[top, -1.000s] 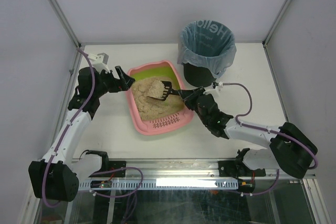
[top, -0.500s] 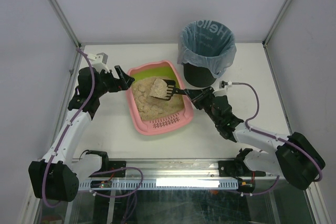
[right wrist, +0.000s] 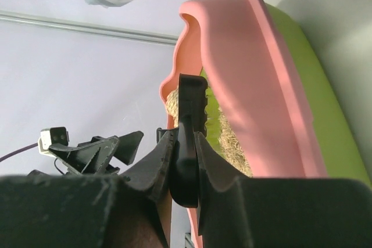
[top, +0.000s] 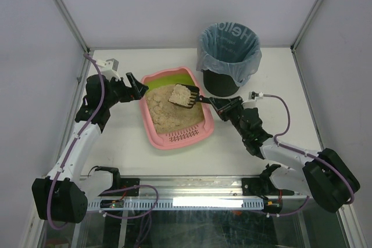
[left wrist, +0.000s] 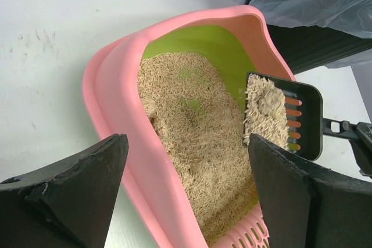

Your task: Clean the litter box

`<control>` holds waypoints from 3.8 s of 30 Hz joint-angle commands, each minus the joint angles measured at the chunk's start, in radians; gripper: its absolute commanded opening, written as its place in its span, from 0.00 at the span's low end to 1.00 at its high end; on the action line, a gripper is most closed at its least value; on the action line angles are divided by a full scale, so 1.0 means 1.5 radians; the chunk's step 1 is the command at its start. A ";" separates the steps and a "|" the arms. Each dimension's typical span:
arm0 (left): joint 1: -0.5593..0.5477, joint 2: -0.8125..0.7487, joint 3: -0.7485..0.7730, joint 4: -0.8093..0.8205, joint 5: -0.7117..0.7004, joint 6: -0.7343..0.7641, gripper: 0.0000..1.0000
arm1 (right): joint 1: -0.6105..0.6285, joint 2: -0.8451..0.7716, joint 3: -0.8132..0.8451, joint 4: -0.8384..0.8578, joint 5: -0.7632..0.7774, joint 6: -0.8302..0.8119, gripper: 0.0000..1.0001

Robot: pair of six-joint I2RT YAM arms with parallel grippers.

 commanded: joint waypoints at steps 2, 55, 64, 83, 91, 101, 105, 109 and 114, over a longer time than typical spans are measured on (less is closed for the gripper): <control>0.008 -0.002 0.002 0.035 0.012 -0.004 0.87 | -0.036 -0.013 0.019 0.098 -0.023 0.010 0.00; 0.013 0.021 0.007 0.027 0.012 -0.005 0.87 | -0.066 0.108 0.080 0.185 -0.157 0.065 0.00; 0.013 0.018 0.005 0.027 0.010 -0.007 0.88 | -0.030 0.113 0.104 0.157 -0.168 0.033 0.00; 0.015 0.026 0.010 0.024 0.025 -0.009 0.88 | -0.077 0.060 0.072 0.111 -0.150 0.056 0.00; 0.015 0.025 0.008 0.022 0.022 -0.009 0.88 | -0.056 0.062 0.095 0.087 -0.161 0.046 0.00; 0.016 0.028 0.007 0.022 0.024 -0.012 0.88 | -0.029 0.067 0.119 0.064 -0.177 0.025 0.00; 0.018 0.032 0.012 0.022 0.029 -0.011 0.88 | -0.070 0.041 0.075 0.078 -0.150 0.071 0.00; 0.018 0.030 0.010 0.023 0.024 -0.012 0.88 | -0.048 0.050 0.109 0.073 -0.177 0.048 0.00; 0.019 0.029 0.006 0.022 0.023 -0.011 0.88 | -0.063 0.027 0.126 0.021 -0.175 0.045 0.00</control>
